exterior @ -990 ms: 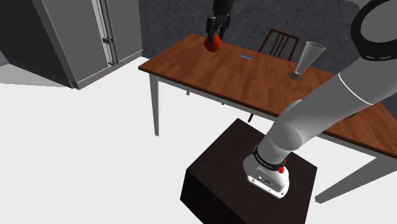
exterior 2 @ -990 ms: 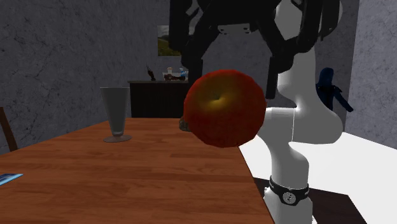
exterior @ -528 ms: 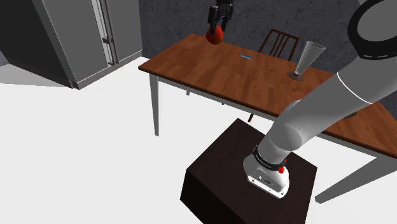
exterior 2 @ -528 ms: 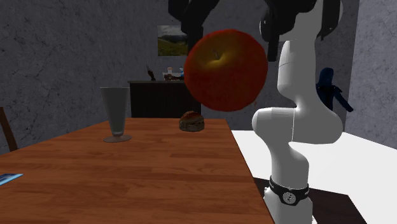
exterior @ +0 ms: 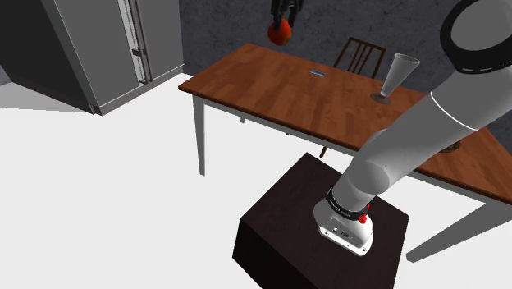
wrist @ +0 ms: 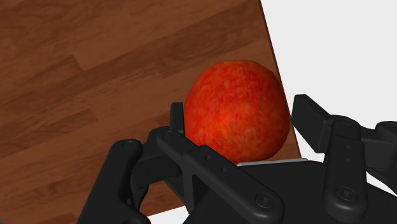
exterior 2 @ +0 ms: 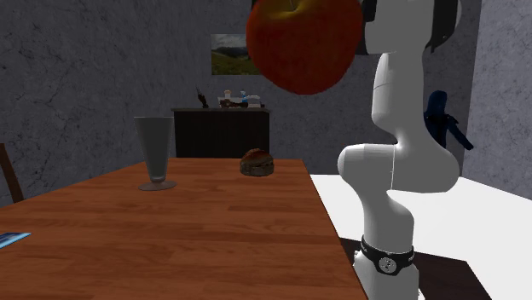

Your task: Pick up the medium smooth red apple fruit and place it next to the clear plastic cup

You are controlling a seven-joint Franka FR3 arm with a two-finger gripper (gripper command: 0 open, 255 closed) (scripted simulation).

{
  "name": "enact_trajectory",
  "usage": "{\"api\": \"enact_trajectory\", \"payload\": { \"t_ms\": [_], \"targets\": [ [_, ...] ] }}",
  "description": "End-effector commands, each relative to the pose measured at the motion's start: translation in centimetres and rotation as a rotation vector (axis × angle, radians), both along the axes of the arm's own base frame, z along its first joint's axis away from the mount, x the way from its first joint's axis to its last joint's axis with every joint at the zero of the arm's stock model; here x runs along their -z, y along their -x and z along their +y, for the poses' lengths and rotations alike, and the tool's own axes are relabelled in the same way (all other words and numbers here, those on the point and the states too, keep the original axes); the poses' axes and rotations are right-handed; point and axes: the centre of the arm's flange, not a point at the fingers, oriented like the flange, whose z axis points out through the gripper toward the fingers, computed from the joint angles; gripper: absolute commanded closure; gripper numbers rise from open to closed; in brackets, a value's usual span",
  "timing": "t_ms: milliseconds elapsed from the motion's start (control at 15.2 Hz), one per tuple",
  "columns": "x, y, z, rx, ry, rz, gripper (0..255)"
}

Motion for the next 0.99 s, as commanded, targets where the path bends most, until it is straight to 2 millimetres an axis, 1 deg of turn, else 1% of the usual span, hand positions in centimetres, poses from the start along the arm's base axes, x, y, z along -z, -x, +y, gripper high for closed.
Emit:
{"api": "enact_trajectory", "payload": {
  "t_ms": [0, 396, 462, 924],
  "targets": [
    [-1.1, 0.0, 0.1, 0.0, 0.0, 0.0, 255],
    [-4.2, 0.0, 0.1, 0.0, 0.0, 0.0, 255],
    [-4.4, 0.0, 0.1, 0.0, 0.0, 0.0, 255],
    [-4.4, 6.8, -6.3, 0.0, 0.0, 0.0, 255]
  ]
}}
